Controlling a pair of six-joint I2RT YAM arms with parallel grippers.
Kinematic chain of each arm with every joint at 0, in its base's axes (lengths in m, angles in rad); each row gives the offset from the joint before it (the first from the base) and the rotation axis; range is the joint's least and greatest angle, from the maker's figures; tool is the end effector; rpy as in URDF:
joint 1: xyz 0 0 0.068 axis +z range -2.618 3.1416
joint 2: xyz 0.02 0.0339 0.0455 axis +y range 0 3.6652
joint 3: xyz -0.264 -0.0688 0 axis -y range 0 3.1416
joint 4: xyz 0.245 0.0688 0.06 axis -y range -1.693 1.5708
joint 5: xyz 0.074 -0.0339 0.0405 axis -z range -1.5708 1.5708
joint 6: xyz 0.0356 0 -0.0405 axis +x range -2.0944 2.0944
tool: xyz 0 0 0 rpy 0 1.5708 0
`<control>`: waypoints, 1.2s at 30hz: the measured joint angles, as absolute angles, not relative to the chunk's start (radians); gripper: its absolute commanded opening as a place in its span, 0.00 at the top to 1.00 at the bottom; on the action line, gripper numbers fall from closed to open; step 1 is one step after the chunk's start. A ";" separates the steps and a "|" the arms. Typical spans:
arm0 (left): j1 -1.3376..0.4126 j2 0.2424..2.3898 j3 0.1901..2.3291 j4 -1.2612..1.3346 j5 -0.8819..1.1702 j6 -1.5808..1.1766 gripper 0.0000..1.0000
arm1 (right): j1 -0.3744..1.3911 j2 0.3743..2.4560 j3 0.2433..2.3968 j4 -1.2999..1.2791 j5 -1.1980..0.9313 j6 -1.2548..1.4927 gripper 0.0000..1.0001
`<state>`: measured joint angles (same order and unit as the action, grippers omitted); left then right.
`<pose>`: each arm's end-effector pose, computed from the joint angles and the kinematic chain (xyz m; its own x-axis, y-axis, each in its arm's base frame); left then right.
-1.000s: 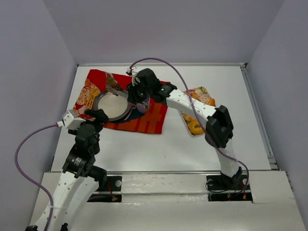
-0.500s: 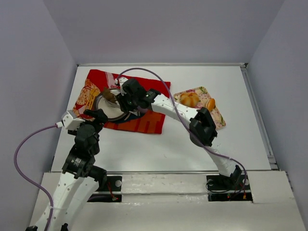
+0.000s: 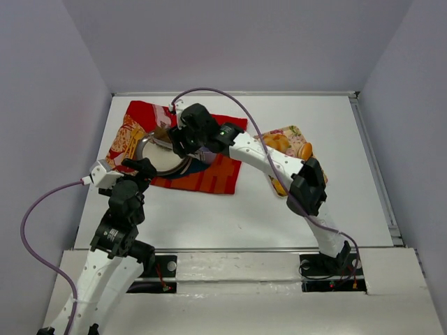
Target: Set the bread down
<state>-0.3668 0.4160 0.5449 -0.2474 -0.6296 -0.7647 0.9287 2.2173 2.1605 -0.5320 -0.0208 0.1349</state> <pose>0.1156 -0.0220 0.2990 0.0975 -0.6369 -0.7647 -0.2611 0.7251 -0.6372 0.3097 0.4154 0.3094 -0.4386 -0.3621 -0.8225 -0.7589 0.6394 0.1233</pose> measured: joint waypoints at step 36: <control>-0.367 0.415 0.545 -0.228 -0.601 -0.760 0.01 | 0.422 1.108 0.860 -0.558 0.491 0.524 0.31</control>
